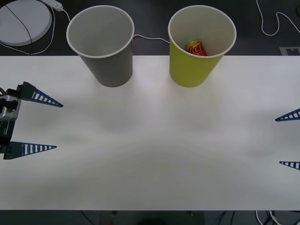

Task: Put the can into the green bin and the plastic bottle into the gray bin

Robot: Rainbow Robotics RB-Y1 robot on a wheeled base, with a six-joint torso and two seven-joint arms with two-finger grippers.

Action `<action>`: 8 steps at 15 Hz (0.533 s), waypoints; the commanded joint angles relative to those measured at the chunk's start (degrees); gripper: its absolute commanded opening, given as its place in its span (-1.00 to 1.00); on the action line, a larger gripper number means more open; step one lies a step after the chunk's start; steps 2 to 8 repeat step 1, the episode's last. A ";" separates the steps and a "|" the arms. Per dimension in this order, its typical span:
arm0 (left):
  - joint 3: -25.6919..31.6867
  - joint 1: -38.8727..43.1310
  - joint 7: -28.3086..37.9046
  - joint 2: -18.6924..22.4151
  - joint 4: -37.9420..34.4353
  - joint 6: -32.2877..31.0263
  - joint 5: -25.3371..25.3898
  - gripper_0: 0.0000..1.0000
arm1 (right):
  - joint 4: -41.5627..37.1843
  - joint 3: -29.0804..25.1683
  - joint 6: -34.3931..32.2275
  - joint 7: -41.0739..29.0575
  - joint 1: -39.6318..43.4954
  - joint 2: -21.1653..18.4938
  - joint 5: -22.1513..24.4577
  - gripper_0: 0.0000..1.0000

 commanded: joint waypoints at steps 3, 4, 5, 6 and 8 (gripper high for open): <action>0.00 0.00 0.00 0.00 0.00 0.00 0.00 1.00 | 0.00 0.01 0.00 0.01 0.00 0.00 -0.01 1.00; 0.00 0.00 0.00 0.00 0.00 0.00 0.00 1.00 | 0.00 0.01 0.00 0.01 0.00 0.00 -0.01 1.00; 0.00 0.00 0.00 0.00 0.00 0.00 0.00 1.00 | 0.00 0.01 0.00 0.01 0.00 0.00 -0.01 1.00; 0.00 0.00 0.00 0.00 0.00 0.00 0.00 1.00 | 0.00 0.01 0.00 0.01 0.00 0.00 -0.01 1.00; 0.00 0.00 0.00 0.00 0.00 0.00 0.00 1.00 | 0.00 0.01 0.00 0.01 0.00 0.00 -0.01 1.00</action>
